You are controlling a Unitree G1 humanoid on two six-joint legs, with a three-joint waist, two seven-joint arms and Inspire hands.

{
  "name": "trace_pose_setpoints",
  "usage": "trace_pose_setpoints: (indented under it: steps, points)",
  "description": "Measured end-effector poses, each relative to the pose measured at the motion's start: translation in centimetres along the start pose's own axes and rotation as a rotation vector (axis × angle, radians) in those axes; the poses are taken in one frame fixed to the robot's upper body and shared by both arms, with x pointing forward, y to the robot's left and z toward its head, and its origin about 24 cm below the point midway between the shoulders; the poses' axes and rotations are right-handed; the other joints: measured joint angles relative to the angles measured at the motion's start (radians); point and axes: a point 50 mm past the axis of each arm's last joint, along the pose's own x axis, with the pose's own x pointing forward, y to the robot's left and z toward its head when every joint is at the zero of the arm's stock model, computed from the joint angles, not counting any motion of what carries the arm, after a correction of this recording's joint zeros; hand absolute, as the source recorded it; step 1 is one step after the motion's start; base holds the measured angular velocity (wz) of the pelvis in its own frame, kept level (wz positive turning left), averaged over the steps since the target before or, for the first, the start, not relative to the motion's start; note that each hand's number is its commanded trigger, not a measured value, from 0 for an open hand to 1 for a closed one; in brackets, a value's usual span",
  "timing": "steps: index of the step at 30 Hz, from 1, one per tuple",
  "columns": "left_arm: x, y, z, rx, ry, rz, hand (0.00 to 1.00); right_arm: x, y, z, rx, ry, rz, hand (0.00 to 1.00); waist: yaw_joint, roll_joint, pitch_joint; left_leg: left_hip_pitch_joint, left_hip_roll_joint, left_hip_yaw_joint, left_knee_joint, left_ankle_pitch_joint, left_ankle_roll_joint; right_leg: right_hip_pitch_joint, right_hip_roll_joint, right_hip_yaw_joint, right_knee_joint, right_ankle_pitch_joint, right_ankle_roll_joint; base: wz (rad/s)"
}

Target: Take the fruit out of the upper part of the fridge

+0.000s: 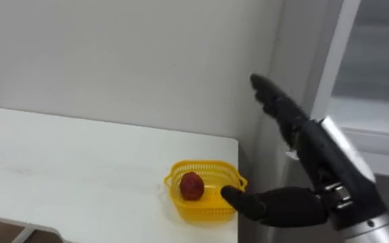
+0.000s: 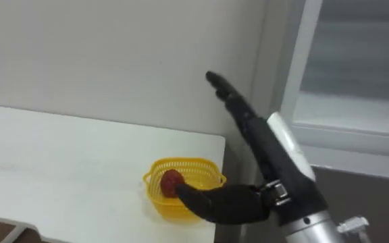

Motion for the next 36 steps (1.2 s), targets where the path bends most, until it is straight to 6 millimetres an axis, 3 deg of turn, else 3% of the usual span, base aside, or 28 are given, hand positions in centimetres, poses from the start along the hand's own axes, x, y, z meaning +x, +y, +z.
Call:
trace_pose_setpoints:
  steps: [4,9,14,24,32,36]
  points:
    - [-0.1,-1.4,-1.0,-0.019,0.038,-0.023,0.00,-0.1,-2.8,0.6,-0.049,-0.060,-0.225,0.00,-0.044,0.002,-0.0014,0.006,0.001,0.007,-0.007,0.000,0.000,0.001,0.002,0.002,-0.002,0.000,0.000,-0.03]
    - [-0.1,-1.7,-0.9,-0.024,0.033,-0.024,0.00,-0.8,-5.1,0.9,-0.131,-0.092,-0.409,0.00,-0.056,-0.005,-0.0038,0.009,0.004,0.014,-0.015,0.000,-0.001,-0.005,0.012,0.021,-0.003,0.000,0.000,-0.06]
    - [-0.1,-1.5,-0.9,-0.035,0.027,-0.002,0.00,-1.9,-6.0,0.7,-0.185,-0.076,-0.502,0.00,-0.071,-0.015,-0.0078,0.012,0.007,0.024,-0.019,0.000,-0.002,-0.008,0.013,0.024,-0.002,0.000,0.000,-0.06]
    - [0.0,-0.9,-0.3,-0.055,0.016,0.015,0.00,-3.8,-9.2,-2.7,-0.246,0.102,-0.704,0.00,-0.076,-0.056,-0.0012,0.014,0.008,0.037,-0.026,0.000,-0.002,-0.015,0.012,0.025,-0.001,0.000,0.000,-0.03]
    - [0.0,-0.7,-0.1,-0.050,0.009,0.025,0.00,-3.6,-10.4,-5.4,-0.183,0.230,-0.766,0.00,-0.071,-0.062,-0.0012,0.013,0.007,0.035,-0.027,0.000,-0.002,-0.015,0.016,0.023,-0.001,0.000,0.000,0.00]
    - [-0.1,-0.6,-0.5,-0.049,0.021,0.026,0.00,-2.9,-11.5,-6.1,-0.176,0.245,-0.793,0.00,-0.072,-0.068,0.0067,0.013,0.008,0.027,-0.027,0.001,-0.003,-0.013,0.015,0.009,-0.001,0.000,0.000,0.07]
